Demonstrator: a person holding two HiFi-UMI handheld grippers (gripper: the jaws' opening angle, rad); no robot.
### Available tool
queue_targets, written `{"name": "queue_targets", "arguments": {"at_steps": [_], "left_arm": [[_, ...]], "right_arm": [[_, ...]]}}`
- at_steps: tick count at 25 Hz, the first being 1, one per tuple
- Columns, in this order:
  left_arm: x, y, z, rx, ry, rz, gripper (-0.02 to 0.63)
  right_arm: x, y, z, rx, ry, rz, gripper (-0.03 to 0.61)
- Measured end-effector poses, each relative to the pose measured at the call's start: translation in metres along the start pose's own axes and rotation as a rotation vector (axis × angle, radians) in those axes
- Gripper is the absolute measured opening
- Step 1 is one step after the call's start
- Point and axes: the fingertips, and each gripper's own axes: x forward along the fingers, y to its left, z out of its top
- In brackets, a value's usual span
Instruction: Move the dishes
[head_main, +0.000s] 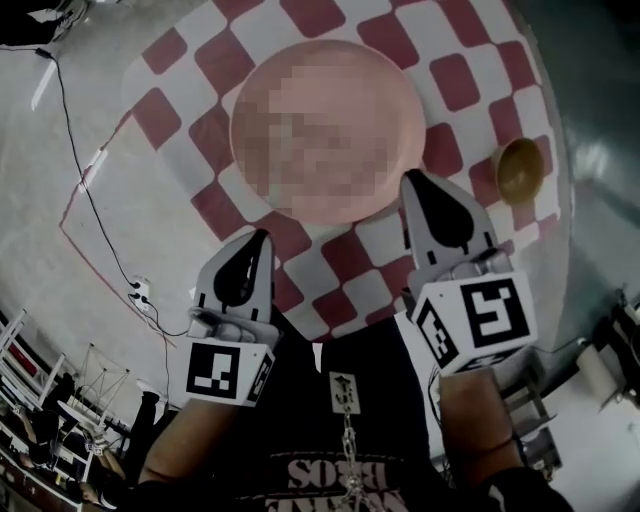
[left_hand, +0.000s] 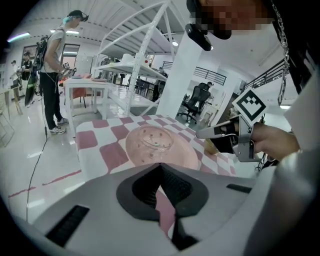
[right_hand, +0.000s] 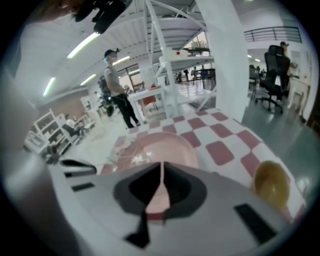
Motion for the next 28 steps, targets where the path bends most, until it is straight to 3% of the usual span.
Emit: {"name": "queue_targets", "arguments": {"at_steps": [4, 5, 6, 15, 22, 25, 28], "left_arm": [[-0.003, 0.013, -0.008, -0.008, 0.047, -0.012, 0.026], [-0.003, 0.016, -0.01, -0.015, 0.064, -0.012, 0.026], [-0.004, 0.02, -0.012, -0.023, 0.082, -0.011, 0.026], [-0.003, 0.047, -0.015, 0.017, 0.124, -0.066, 0.026], [-0.001, 0.057, -0.008, 0.039, 0.126, -0.128, 0.026], [-0.002, 0.059, -0.004, 0.045, 0.124, -0.139, 0.026], [-0.005, 0.061, -0.001, 0.045, 0.123, -0.132, 0.026]], "right_arm": [[0.021, 0.045, 0.006, 0.043, 0.01, 0.103, 0.051], [0.026, 0.052, 0.007, 0.066, 0.017, 0.115, 0.092], [0.032, 0.056, 0.007, 0.089, 0.024, 0.122, 0.174], [0.059, 0.07, 0.001, 0.217, 0.058, 0.086, 0.179], [0.075, 0.077, 0.004, 0.007, 0.082, -0.034, 0.165], [0.077, 0.069, 0.005, -0.059, 0.086, -0.103, 0.068], [0.077, 0.066, 0.005, -0.071, 0.081, -0.092, 0.051]]}}
